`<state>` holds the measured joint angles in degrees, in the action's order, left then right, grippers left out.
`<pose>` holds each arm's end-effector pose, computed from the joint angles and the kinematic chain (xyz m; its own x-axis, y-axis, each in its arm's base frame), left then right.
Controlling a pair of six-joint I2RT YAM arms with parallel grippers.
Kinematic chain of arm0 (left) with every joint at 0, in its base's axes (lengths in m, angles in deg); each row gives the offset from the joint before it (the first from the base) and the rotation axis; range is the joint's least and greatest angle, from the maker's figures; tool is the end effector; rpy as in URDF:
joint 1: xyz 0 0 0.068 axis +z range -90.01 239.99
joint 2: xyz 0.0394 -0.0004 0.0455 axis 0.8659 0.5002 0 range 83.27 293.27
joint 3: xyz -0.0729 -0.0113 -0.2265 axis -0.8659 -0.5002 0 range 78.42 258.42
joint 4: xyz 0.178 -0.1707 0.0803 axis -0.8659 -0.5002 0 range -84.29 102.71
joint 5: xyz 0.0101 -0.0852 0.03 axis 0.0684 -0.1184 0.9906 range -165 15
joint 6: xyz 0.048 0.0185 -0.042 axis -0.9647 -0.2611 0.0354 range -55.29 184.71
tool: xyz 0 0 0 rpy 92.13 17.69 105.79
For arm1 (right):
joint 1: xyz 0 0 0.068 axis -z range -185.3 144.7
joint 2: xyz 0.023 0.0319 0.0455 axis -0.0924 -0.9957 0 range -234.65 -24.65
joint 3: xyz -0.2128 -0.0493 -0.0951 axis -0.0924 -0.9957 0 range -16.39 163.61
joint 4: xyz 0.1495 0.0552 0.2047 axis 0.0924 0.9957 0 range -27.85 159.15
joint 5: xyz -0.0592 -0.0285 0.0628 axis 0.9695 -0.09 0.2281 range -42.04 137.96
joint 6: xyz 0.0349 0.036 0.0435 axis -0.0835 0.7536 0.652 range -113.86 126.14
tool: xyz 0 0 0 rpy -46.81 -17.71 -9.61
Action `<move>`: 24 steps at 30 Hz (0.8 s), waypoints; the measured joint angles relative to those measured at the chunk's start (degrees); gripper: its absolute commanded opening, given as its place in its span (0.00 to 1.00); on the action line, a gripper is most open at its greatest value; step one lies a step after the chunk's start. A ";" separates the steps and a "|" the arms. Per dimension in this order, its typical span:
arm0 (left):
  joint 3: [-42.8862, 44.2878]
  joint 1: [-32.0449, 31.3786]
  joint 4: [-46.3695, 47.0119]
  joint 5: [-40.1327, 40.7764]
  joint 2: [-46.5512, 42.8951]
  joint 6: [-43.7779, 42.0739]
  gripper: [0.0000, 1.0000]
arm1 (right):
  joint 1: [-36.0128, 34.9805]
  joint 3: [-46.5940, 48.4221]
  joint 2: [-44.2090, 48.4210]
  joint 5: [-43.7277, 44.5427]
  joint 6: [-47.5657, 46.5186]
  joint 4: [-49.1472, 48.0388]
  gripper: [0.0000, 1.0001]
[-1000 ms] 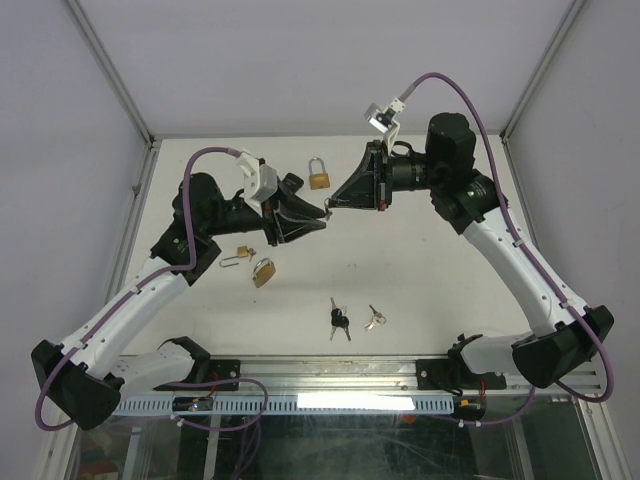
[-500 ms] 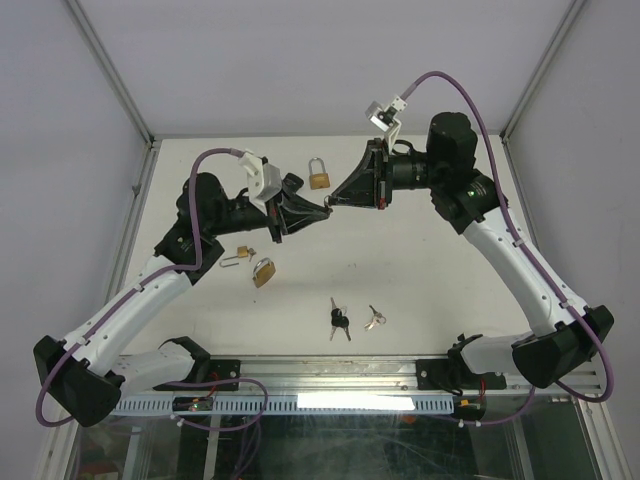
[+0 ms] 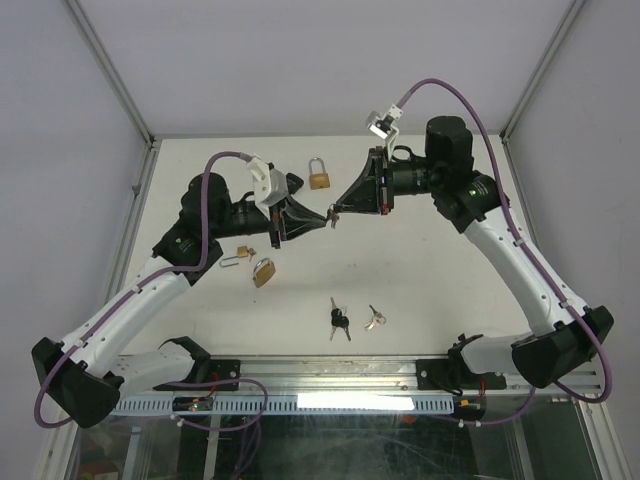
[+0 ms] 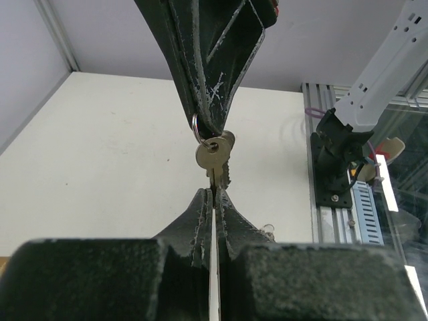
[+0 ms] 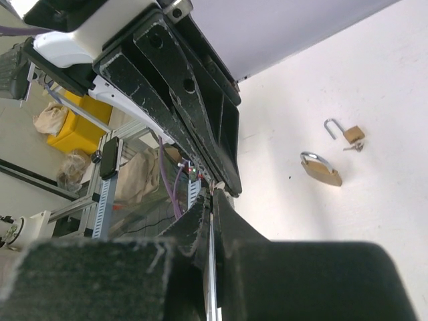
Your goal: Unlock with the key
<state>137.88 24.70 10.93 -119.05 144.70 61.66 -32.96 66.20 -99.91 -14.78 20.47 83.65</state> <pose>0.1970 -0.1842 0.3581 -0.0012 0.0476 -0.9989 0.9830 0.1835 0.0076 0.2353 0.1762 0.4006 -0.4517 -0.1087 -0.8855 -0.8920 0.0336 0.4509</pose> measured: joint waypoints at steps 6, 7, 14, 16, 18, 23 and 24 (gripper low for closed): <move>0.70 -0.02 -3.85 1.18 -0.04 -2.21 0.00 | 0.02 0.00 -0.39 0.35 -1.38 2.75 0.00; 0.74 -0.02 -3.91 1.22 -0.04 -2.32 0.00 | 0.02 0.00 -0.37 0.37 -1.36 2.73 0.00; 0.79 -0.42 -4.70 1.51 -0.02 -2.32 0.00 | -0.13 -1.09 -0.37 0.68 -0.72 1.70 0.00; 0.79 -0.42 -5.38 1.97 0.09 -2.32 0.00 | -0.13 -1.92 -0.33 1.20 -0.22 1.18 0.00; 0.79 -0.42 -6.38 2.34 0.20 -2.43 0.00 | -0.13 -3.02 -0.28 1.62 0.52 0.52 0.00; -0.83 -0.42 -6.21 2.82 0.28 -2.23 0.00 | -0.35 -6.10 -0.17 1.90 3.96 -2.84 0.00; -1.70 -0.42 -5.05 2.47 0.28 -1.53 0.00 | -0.57 -6.34 -0.24 1.92 4.52 -3.10 0.00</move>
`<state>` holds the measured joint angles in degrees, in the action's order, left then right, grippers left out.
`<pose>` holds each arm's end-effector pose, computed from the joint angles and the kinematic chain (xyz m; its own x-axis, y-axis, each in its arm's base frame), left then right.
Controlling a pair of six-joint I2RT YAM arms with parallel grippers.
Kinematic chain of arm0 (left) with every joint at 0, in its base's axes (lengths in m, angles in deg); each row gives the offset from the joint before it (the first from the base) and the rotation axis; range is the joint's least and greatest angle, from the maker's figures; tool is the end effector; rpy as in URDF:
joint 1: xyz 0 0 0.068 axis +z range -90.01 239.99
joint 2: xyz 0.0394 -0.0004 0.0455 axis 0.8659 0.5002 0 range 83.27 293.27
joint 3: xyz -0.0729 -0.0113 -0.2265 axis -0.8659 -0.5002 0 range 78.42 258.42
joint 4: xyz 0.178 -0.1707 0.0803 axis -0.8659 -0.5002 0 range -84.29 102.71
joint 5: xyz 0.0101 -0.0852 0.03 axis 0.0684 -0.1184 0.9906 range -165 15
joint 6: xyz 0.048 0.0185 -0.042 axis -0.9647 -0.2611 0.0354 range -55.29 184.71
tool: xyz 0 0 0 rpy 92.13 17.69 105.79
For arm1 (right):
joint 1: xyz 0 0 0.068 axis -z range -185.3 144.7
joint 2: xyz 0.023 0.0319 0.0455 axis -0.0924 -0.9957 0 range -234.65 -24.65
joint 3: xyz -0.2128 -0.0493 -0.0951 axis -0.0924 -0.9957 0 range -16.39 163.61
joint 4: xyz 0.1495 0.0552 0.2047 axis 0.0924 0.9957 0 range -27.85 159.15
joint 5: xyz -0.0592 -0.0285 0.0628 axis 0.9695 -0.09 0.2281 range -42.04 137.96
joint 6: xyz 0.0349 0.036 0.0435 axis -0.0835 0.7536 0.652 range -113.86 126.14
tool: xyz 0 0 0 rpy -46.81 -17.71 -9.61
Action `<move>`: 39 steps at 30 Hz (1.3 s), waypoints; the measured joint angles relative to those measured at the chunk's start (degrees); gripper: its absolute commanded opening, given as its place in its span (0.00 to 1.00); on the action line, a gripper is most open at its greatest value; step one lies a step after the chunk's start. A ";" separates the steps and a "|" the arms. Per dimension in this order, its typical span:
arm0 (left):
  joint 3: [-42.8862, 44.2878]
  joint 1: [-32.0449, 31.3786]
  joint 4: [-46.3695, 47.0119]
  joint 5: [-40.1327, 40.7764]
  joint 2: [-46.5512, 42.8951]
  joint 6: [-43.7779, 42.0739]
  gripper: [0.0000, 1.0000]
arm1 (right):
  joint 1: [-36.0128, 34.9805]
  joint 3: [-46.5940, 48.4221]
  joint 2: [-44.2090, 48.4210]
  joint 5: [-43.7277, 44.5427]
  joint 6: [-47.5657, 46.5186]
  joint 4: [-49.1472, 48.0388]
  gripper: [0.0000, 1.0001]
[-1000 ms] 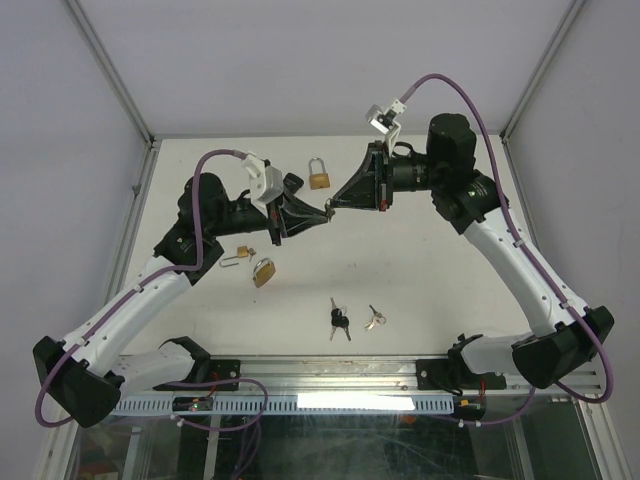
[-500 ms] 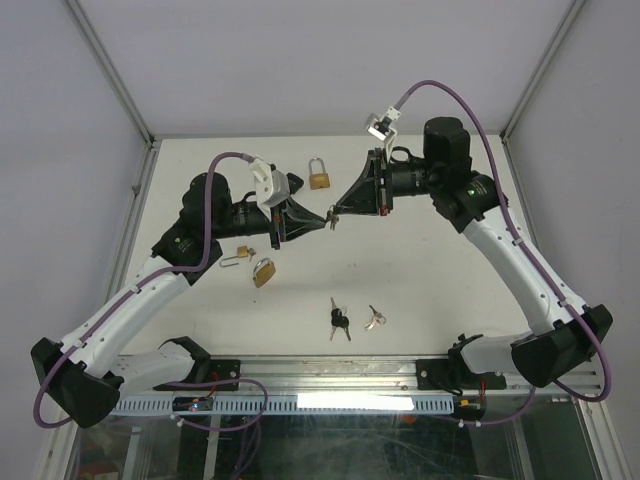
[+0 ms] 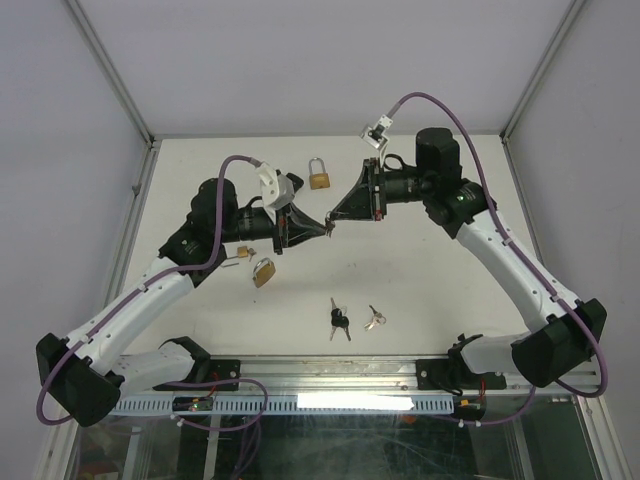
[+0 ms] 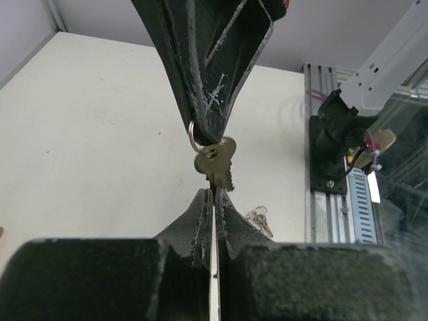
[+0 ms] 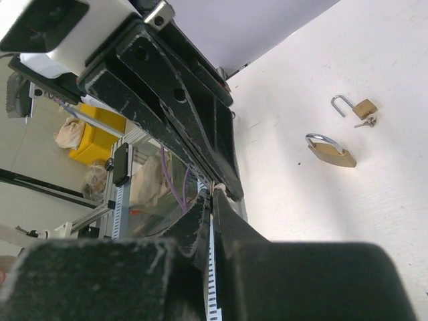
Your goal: Unlock with the key
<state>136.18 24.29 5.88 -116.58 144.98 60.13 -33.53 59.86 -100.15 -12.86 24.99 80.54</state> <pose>0.1985 -0.1857 0.3362 -0.0744 0.1268 -0.9891 0.9750 0.2176 -0.0454 0.2424 0.1823 0.3673 -0.5641 -0.1239 -0.8164 -0.8257 0.0804 0.5583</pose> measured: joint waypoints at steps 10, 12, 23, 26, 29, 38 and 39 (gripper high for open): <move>-2.43 -0.74 9.60 -0.48 1.20 5.73 0.00 | -1.81 -0.09 -0.15 0.61 2.05 -2.67 0.00; -2.56 -0.74 10.05 -0.31 1.18 5.84 0.00 | -1.81 -0.07 -0.13 0.83 2.19 -2.97 0.00; -3.74 -1.07 10.93 2.12 0.17 3.54 0.33 | -1.95 0.02 -0.13 5.84 4.74 -2.86 0.00; -4.83 -1.09 11.41 2.01 -0.81 3.52 0.35 | -2.01 0.04 -0.07 10.64 7.80 -2.89 0.00; -5.03 -1.09 12.28 2.10 -0.98 3.56 0.42 | -2.03 -0.24 0.37 15.30 12.26 -3.93 0.00; -5.05 -1.09 13.29 8.15 -0.85 3.72 0.52 | -2.71 -2.05 3.67 22.51 20.17 -7.04 0.00; -5.05 -1.09 13.27 9.92 -0.79 3.67 0.53 | -2.78 -2.08 3.98 22.93 20.57 -7.15 0.00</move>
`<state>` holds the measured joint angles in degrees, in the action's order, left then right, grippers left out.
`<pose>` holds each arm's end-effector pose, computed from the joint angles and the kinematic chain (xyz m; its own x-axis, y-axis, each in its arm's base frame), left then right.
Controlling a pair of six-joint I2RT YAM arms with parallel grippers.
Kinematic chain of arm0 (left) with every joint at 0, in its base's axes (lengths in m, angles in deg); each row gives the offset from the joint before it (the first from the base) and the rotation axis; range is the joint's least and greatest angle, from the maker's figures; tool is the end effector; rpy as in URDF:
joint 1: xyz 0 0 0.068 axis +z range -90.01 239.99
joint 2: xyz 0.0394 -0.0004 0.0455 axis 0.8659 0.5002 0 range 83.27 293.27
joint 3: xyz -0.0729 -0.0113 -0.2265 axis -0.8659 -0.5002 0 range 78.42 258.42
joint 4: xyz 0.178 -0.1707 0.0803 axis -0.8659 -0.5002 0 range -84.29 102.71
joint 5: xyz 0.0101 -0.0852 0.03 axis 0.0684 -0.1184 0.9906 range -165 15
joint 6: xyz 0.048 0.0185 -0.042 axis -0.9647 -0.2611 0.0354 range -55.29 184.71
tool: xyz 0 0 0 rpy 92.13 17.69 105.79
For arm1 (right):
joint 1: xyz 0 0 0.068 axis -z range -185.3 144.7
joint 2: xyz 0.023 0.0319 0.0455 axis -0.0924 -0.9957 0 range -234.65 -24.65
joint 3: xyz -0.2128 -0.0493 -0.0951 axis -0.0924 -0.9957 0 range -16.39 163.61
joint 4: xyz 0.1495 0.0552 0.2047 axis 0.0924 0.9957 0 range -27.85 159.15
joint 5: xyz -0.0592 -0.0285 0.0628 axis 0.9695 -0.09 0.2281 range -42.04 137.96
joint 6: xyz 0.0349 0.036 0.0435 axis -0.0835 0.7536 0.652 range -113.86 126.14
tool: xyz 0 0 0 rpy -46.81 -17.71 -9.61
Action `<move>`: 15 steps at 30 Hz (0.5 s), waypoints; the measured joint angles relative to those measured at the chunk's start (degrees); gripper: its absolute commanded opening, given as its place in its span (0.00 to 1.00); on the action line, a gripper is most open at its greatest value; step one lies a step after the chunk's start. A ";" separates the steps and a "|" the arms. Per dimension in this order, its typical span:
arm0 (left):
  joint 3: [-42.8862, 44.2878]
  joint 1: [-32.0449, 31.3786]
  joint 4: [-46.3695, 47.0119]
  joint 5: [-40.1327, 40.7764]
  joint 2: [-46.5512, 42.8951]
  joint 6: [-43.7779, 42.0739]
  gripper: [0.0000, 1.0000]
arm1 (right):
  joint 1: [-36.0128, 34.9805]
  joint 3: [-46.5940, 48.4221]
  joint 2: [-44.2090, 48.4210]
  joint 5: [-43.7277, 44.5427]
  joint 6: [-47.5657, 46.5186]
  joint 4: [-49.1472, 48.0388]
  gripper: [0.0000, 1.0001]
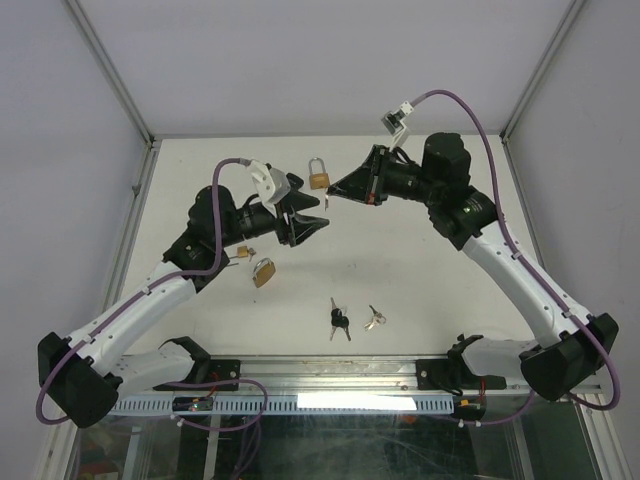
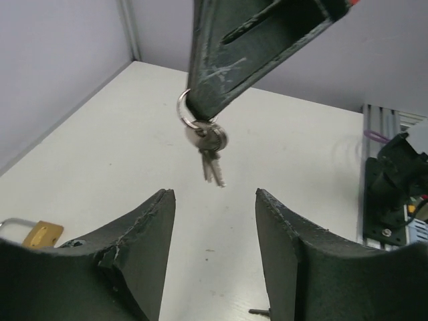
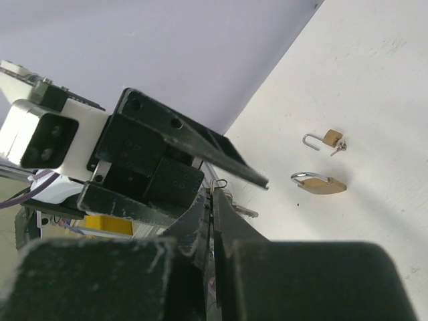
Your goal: Unlock with the key
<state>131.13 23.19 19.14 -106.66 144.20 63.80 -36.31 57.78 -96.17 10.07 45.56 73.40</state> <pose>0.2051 -0.1879 0.3337 -0.0103 0.0245 -0.9996 0.9302 0.3669 -0.0006 0.2419 0.1832 0.3837 -0.6877 0.1714 -0.7055 -0.6347 0.3298 0.6988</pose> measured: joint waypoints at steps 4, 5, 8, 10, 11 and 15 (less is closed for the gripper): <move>0.02 0.00 0.02 4.81 0.63 -1.33 0.69 | -0.07 -0.42 0.70 0.81 1.14 -0.96 0.00; 0.02 0.00 0.00 5.29 0.87 -1.79 0.71 | -0.13 -0.61 0.76 0.94 1.31 -1.22 0.00; 0.09 0.02 0.04 4.42 1.64 -3.30 0.73 | -0.26 -1.01 0.76 1.16 1.79 -1.31 0.00; 0.17 0.00 0.09 2.60 2.05 -3.56 0.73 | -0.37 -1.20 0.76 1.22 2.03 -1.60 0.00; 0.24 0.00 0.33 1.86 2.29 -3.54 0.73 | -0.42 -1.22 0.76 1.22 2.12 -1.64 0.00; 0.98 0.00 1.31 1.55 3.39 -3.32 0.70 | -0.50 -1.25 0.76 1.22 2.32 -1.95 0.00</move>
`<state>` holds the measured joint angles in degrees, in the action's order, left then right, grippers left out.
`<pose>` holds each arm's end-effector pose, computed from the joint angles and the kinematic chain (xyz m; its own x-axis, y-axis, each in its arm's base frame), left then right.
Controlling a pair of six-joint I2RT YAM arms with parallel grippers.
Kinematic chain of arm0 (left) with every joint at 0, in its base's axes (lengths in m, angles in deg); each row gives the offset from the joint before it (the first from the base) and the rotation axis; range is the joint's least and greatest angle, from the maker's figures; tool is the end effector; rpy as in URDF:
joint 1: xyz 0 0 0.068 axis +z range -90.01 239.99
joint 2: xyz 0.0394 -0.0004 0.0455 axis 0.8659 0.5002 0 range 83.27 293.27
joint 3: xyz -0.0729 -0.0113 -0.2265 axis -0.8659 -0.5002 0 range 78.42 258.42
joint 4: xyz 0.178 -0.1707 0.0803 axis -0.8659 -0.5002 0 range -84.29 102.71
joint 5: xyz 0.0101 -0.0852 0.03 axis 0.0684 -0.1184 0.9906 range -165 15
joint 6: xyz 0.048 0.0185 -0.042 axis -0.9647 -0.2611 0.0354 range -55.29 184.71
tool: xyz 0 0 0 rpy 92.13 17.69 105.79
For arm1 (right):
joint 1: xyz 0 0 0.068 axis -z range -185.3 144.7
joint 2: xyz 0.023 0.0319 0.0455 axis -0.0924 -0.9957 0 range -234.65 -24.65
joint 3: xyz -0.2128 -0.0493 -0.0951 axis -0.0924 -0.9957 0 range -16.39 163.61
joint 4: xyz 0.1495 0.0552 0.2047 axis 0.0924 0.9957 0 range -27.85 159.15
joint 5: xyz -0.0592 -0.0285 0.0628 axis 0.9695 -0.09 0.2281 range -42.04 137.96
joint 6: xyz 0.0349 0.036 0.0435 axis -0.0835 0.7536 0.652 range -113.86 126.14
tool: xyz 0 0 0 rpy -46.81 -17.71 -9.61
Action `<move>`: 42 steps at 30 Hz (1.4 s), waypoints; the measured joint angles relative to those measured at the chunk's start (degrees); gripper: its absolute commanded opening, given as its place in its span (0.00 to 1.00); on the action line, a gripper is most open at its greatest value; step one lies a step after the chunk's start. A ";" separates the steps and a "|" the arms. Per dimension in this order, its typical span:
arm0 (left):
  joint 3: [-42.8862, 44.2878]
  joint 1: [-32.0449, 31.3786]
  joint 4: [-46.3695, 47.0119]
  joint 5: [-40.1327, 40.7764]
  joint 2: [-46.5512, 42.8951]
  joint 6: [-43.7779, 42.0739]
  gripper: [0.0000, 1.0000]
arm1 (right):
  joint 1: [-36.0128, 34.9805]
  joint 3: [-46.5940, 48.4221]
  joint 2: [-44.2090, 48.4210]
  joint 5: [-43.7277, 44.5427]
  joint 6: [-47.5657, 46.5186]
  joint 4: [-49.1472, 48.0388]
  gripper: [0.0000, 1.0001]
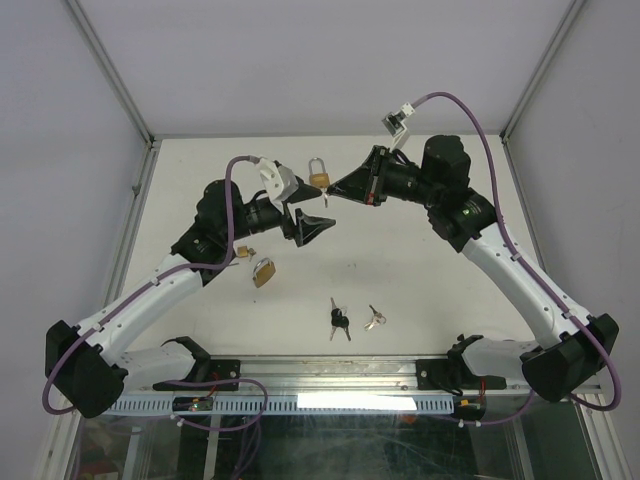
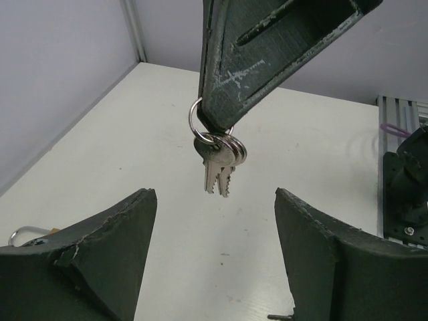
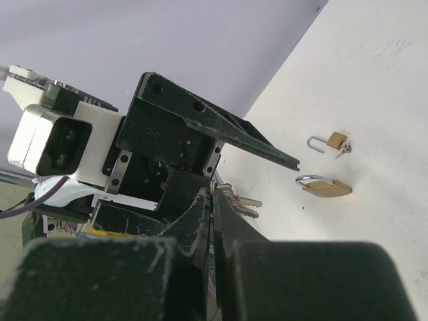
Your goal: Unlock with the key
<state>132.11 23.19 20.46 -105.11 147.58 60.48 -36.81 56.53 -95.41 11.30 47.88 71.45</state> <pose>0.2165 -0.1950 0.3272 0.0278 0.0588 -0.9979 0.9199 0.3893 0.0485 0.2397 0.1839 0.3835 -0.6944 0.2008 -0.6910 -0.6191 0.3226 0.7160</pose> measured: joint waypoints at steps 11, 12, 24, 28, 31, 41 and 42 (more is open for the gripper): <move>1.46 -0.02 2.62 -2.89 0.90 0.76 0.23 | -0.11 -0.02 0.00 0.00 -0.04 -0.20 0.00; 1.46 -0.02 2.71 -3.17 0.87 0.68 0.23 | -0.11 -0.02 0.00 0.00 -0.07 -0.20 0.00; 1.46 0.13 0.20 -3.56 0.07 1.99 0.00 | -0.11 -0.02 0.00 -0.28 -1.60 1.42 0.00; 1.55 0.09 -1.01 -3.45 0.07 2.86 0.00 | -0.11 0.02 0.00 -0.26 -2.64 2.49 0.00; 2.12 0.09 -3.34 -3.58 0.07 4.02 0.00 | -0.11 0.42 -0.15 -1.18 -4.13 4.35 0.28; 6.56 -0.02 -12.66 -9.84 0.07 7.52 0.00 | 3.13 4.90 -1.77 -16.92 -22.58 13.22 0.91; 7.08 -0.02 -14.25 -10.75 0.07 7.02 0.00 | 3.34 4.98 -1.77 -18.86 -24.76 13.42 0.89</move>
<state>139.19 23.17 6.21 -115.86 147.65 67.49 -33.47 61.52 -97.18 -7.57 23.11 84.87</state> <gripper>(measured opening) 0.023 0.949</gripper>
